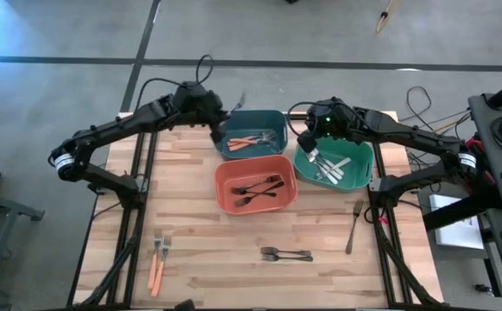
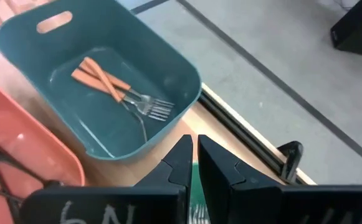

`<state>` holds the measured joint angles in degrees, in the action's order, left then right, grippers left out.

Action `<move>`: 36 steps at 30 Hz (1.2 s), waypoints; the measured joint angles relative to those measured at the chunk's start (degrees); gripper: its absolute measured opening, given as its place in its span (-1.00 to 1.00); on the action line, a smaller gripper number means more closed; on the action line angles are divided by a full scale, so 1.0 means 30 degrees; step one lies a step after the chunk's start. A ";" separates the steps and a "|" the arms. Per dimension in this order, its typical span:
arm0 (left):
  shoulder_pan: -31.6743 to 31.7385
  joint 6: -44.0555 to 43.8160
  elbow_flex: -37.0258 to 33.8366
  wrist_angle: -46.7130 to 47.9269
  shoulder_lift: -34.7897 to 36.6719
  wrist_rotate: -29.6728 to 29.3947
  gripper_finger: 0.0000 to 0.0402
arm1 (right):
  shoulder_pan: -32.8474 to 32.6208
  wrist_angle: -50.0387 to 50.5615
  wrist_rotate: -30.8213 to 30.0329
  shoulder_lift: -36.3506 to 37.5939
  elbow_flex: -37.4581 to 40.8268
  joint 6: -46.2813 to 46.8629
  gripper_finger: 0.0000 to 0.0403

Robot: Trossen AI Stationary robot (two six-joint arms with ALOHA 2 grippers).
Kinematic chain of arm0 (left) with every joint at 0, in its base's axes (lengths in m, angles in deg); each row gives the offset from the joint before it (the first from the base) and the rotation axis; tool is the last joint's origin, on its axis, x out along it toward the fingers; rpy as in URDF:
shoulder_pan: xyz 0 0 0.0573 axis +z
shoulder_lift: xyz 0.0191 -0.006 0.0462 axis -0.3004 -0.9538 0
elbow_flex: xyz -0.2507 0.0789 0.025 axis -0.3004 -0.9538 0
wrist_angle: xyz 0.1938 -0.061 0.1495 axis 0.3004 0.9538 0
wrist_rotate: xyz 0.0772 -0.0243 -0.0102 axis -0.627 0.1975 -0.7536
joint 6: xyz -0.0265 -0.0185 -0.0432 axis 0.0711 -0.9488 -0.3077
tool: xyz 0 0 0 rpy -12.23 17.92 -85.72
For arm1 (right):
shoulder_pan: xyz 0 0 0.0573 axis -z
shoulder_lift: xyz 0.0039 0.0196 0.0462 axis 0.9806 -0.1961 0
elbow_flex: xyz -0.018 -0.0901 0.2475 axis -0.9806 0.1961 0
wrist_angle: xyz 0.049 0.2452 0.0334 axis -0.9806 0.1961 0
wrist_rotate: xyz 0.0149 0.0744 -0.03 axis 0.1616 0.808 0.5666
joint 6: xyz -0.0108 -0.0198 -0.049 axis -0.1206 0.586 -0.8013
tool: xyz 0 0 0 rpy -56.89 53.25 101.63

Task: Sort silverware by color (type)
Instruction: Put the orange fork into the blue bin

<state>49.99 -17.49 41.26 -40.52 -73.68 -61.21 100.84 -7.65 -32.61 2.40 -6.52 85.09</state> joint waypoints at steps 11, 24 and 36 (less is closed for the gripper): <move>0.0058 0.0584 0.0990 -0.2015 -0.3959 0.0819 -0.91 | 0.0000 -0.0007 -0.0155 0.0504 0.0000 0.1244 -0.91; 0.0058 0.3129 0.5714 0.4180 -0.8878 0.1045 -0.91 | 0.0000 -0.0007 -0.0155 0.0496 0.0000 0.2308 -0.91; 0.0036 0.4187 0.7806 0.5970 -1.1341 0.1053 -0.90 | -0.0001 -0.0001 -0.0163 0.0496 0.0000 0.2339 -0.91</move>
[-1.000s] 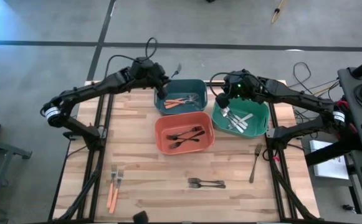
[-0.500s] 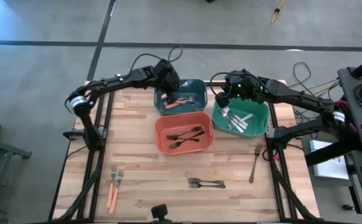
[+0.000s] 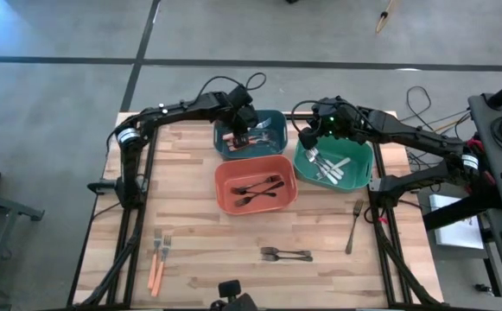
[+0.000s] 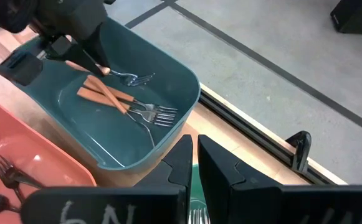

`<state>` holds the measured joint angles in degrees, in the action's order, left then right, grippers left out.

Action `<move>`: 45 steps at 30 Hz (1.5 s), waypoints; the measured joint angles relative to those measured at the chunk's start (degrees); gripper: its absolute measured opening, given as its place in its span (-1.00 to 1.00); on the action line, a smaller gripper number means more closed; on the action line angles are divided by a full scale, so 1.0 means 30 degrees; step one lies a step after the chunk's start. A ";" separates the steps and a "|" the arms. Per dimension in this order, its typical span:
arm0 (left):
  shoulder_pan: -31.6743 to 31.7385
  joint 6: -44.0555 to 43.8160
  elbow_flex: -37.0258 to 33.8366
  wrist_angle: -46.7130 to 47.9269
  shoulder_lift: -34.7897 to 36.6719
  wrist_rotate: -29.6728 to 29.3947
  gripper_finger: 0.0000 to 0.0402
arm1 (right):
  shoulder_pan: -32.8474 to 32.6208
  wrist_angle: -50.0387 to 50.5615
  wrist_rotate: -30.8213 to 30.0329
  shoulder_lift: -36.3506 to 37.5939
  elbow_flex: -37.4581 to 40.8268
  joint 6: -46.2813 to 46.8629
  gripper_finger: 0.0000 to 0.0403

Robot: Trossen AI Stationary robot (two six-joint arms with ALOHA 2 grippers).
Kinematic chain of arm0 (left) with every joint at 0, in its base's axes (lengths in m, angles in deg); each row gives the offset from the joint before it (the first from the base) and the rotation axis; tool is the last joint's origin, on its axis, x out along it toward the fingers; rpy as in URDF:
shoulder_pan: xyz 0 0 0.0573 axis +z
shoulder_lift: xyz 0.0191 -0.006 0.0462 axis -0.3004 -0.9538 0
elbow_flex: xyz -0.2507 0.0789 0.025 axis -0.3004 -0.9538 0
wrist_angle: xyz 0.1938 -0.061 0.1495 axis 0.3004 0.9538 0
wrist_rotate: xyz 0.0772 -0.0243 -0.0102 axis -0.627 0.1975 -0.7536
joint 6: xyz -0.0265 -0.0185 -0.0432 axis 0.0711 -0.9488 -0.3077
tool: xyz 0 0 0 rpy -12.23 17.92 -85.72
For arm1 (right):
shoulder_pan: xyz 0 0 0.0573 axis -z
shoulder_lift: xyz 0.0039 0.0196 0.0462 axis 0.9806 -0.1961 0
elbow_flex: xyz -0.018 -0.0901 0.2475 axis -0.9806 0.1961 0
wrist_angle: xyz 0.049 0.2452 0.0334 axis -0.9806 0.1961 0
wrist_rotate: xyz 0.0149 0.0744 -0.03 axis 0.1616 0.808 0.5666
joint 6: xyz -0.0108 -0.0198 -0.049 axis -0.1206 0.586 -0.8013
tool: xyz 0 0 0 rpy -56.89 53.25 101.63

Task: Sort silverware by color (type)
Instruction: Put the orange fork into the blue bin, then put the black fork into the orange bin

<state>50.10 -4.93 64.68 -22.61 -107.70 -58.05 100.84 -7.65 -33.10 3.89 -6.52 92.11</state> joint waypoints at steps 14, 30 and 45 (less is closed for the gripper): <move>0.0000 -0.0147 -0.0006 0.0045 -0.0286 0.0000 -0.63 | 0.0001 0.0057 0.0000 -0.0004 0.0000 -0.0057 -0.91; -0.0058 -0.2059 0.1067 0.0524 0.2101 -0.0008 -0.62 | -0.0006 0.1195 0.0180 -0.0007 0.0007 0.0939 -0.91; -0.1186 -0.6810 0.1058 0.1413 0.6001 -0.0013 -0.62 | -0.1460 0.3625 0.3221 -0.0015 0.0007 0.4416 -0.91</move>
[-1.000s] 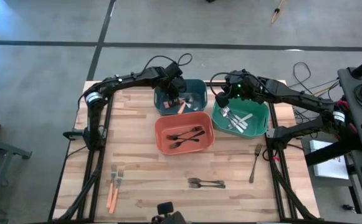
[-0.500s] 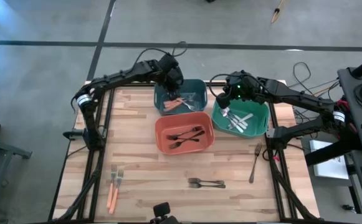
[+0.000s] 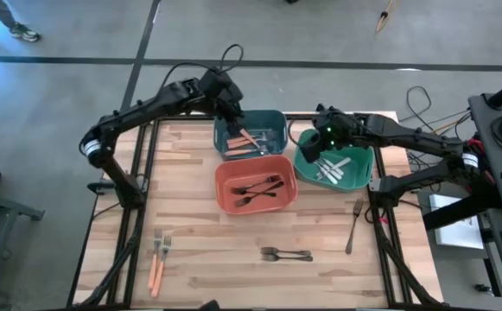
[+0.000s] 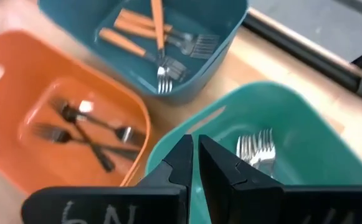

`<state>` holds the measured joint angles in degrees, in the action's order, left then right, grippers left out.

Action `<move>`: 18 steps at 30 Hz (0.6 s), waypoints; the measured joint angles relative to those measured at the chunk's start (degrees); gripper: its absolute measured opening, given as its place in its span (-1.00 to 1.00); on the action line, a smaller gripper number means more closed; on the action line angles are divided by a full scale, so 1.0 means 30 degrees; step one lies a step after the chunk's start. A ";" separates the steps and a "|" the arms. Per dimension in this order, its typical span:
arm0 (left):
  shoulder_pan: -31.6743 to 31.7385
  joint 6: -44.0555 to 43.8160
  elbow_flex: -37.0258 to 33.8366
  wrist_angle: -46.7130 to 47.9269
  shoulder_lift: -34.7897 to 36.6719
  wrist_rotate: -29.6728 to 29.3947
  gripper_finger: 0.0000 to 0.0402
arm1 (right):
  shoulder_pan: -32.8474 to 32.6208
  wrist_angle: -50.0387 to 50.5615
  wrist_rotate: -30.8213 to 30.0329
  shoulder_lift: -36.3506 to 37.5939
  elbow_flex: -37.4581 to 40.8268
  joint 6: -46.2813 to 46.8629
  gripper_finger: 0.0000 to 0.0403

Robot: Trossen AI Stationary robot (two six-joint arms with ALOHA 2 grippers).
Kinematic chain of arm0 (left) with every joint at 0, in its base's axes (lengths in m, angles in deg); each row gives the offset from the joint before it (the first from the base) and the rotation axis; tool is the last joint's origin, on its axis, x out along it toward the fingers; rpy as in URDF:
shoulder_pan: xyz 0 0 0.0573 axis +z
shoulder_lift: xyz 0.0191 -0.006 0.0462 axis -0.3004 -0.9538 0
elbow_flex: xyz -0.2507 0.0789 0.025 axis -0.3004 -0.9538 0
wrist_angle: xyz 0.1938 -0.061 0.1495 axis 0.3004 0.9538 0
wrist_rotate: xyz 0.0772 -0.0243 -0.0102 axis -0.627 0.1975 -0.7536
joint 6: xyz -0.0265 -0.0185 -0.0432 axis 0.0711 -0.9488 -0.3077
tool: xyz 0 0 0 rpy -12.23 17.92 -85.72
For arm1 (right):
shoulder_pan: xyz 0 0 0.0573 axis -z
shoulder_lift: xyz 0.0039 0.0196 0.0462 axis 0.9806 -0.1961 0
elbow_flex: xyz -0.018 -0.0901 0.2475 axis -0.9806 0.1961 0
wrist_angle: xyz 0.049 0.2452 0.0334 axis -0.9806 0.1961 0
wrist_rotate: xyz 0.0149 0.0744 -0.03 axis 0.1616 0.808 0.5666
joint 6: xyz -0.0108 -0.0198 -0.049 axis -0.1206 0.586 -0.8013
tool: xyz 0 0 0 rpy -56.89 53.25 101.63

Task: Sort silverware by color (type)
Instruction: Put the black fork into the orange bin

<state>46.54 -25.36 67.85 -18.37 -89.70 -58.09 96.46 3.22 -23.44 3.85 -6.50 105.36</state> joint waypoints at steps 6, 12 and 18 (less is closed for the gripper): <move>-0.2022 -0.1690 -0.0216 0.0939 0.0751 -0.0125 -0.62 | -0.1849 0.0891 0.0057 0.0000 0.0007 0.1382 -0.91; -0.4962 -0.3522 -0.1017 0.0989 0.1441 -0.1541 -0.62 | -0.3514 0.1195 0.0057 0.0000 0.0007 0.2797 -0.91; -0.7718 -0.5555 -0.2603 0.0927 0.2512 -0.2829 -0.62 | -0.4711 0.1444 0.0989 0.0000 0.0007 0.3795 -0.91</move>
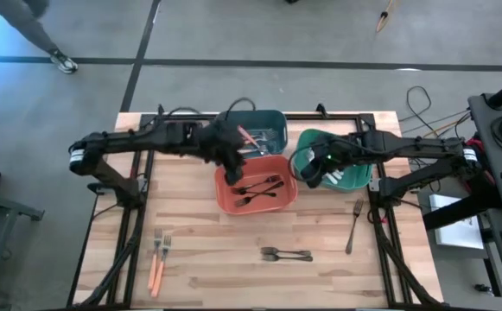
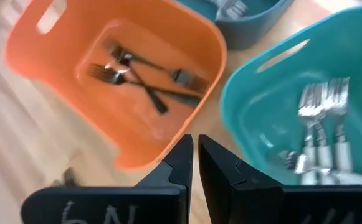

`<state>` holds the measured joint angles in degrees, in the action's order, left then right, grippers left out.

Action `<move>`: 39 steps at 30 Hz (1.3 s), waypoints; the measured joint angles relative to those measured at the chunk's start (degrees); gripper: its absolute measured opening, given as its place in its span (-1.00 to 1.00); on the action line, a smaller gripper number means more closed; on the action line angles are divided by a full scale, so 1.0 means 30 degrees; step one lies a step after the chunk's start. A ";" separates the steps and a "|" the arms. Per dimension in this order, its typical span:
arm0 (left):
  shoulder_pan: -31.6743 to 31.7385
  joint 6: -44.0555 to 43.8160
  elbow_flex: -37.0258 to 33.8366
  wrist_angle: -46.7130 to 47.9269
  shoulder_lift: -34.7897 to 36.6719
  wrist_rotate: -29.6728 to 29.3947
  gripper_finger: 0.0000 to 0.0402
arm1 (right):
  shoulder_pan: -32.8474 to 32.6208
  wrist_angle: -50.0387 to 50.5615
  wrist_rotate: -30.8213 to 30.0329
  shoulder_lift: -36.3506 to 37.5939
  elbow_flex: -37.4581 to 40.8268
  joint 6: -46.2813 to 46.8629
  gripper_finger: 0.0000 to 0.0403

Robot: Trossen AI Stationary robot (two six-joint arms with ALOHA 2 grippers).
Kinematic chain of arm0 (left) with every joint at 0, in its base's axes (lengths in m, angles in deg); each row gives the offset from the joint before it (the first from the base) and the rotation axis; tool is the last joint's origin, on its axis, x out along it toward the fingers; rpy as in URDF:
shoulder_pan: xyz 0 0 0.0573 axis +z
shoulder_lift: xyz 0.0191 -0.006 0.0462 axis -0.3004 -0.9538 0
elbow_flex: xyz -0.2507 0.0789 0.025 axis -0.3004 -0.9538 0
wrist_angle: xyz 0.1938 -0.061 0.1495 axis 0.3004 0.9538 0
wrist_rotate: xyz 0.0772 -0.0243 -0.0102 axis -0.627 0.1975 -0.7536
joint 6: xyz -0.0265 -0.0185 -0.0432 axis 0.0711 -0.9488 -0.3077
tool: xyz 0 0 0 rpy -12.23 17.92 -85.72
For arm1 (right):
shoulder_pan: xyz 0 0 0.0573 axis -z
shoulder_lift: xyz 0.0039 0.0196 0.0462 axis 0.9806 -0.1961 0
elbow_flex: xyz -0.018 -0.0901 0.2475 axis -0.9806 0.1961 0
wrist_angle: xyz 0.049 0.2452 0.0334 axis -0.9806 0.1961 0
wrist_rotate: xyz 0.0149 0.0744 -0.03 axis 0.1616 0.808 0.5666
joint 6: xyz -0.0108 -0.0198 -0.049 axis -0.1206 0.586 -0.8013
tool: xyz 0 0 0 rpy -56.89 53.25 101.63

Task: Sort silverware by color (type)
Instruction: Put the black fork into the orange bin

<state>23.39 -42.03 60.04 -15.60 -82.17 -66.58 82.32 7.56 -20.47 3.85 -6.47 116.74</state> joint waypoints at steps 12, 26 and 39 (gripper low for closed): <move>-0.0810 -0.1278 -0.6113 -0.3202 0.4123 -0.1534 -0.62 | -0.2445 -0.0048 0.0376 0.0000 0.0041 0.5049 -0.91; -0.0574 -0.0770 -1.0446 -0.8396 0.7283 -0.1497 -0.62 | -0.5010 -0.0048 0.4856 0.0000 0.3851 1.2690 -0.91; -0.0552 -0.0521 -1.0337 -0.8385 0.7222 -0.1543 -0.62 | -1.0773 0.0024 0.7119 0.0000 0.9310 2.1005 -0.91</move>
<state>21.73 -43.59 29.03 -40.75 -60.50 -71.21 50.00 7.63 0.88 3.85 21.46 179.75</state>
